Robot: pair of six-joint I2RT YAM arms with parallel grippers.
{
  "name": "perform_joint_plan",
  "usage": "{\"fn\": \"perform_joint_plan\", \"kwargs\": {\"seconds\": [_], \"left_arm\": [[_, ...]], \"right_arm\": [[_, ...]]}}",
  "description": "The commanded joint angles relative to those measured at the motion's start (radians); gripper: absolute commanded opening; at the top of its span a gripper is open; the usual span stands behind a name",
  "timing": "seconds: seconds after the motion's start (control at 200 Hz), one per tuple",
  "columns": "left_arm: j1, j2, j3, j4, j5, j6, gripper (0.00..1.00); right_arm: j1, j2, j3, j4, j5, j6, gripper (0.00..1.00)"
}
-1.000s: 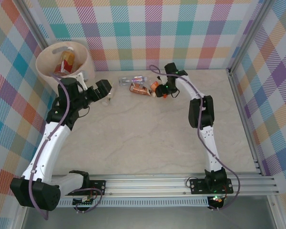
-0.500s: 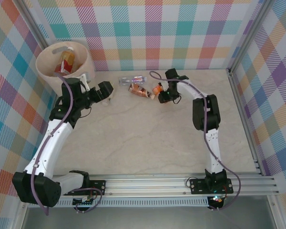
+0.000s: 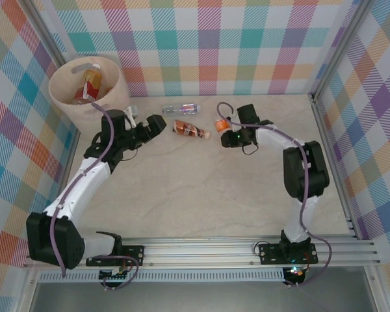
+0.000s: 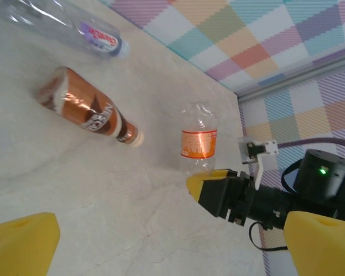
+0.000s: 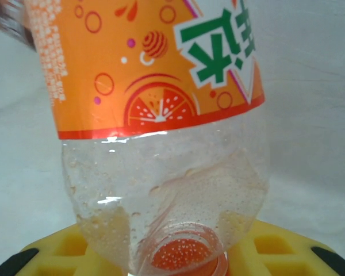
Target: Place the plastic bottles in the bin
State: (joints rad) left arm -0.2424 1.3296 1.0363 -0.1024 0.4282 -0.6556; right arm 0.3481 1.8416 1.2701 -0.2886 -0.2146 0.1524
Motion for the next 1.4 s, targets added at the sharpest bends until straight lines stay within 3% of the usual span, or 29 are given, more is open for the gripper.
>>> {"fn": "perform_joint_plan", "kwargs": {"seconds": [0.0, 0.23, 0.48, 0.68, 0.79, 0.915, 1.03, 1.145, 1.185, 1.295, 1.395], "left_arm": [[-0.040, 0.060, 0.009, 0.113, 0.066, -0.036, 1.00], [-0.106, 0.203, 0.032, 0.254, 0.156, -0.081, 1.00], [-0.148, 0.301, 0.069, 0.317, 0.171, -0.104, 1.00], [-0.158, 0.362, 0.091, 0.306, 0.082, -0.101, 1.00], [-0.162, 0.405, 0.108, 0.335, 0.100, -0.101, 1.00], [-0.172, 0.425, 0.107, 0.413, 0.166, -0.110, 0.93], [-0.171, 0.410, 0.094, 0.423, 0.176, -0.100, 0.79], [-0.171, 0.380, 0.090, 0.412, 0.177, -0.084, 0.64], [-0.172, 0.374, 0.090, 0.417, 0.183, -0.086, 0.61], [-0.166, 0.346, 0.091, 0.404, 0.173, -0.081, 0.58], [-0.151, 0.315, 0.094, 0.360, 0.147, -0.066, 0.56]], "right_arm": [[0.025, -0.069, -0.077, 0.177, -0.123, 0.098, 0.35], [0.084, -0.084, -0.129, 0.241, -0.238, 0.085, 0.37], [0.117, -0.070, -0.130, 0.309, -0.365, 0.084, 0.37], [0.136, -0.075, -0.131, 0.339, -0.478, 0.084, 0.37], [0.143, -0.077, -0.123, 0.340, -0.552, 0.089, 0.37], [0.143, -0.073, -0.113, 0.333, -0.601, 0.102, 0.37], [0.143, -0.085, -0.111, 0.313, -0.620, 0.093, 0.39], [0.143, -0.105, -0.100, 0.260, -0.613, 0.057, 0.47], [0.142, -0.115, -0.102, 0.253, -0.609, 0.048, 0.54], [0.132, -0.154, -0.120, 0.237, -0.579, 0.022, 0.71], [0.112, -0.200, -0.153, 0.238, -0.564, -0.001, 0.78]]}}
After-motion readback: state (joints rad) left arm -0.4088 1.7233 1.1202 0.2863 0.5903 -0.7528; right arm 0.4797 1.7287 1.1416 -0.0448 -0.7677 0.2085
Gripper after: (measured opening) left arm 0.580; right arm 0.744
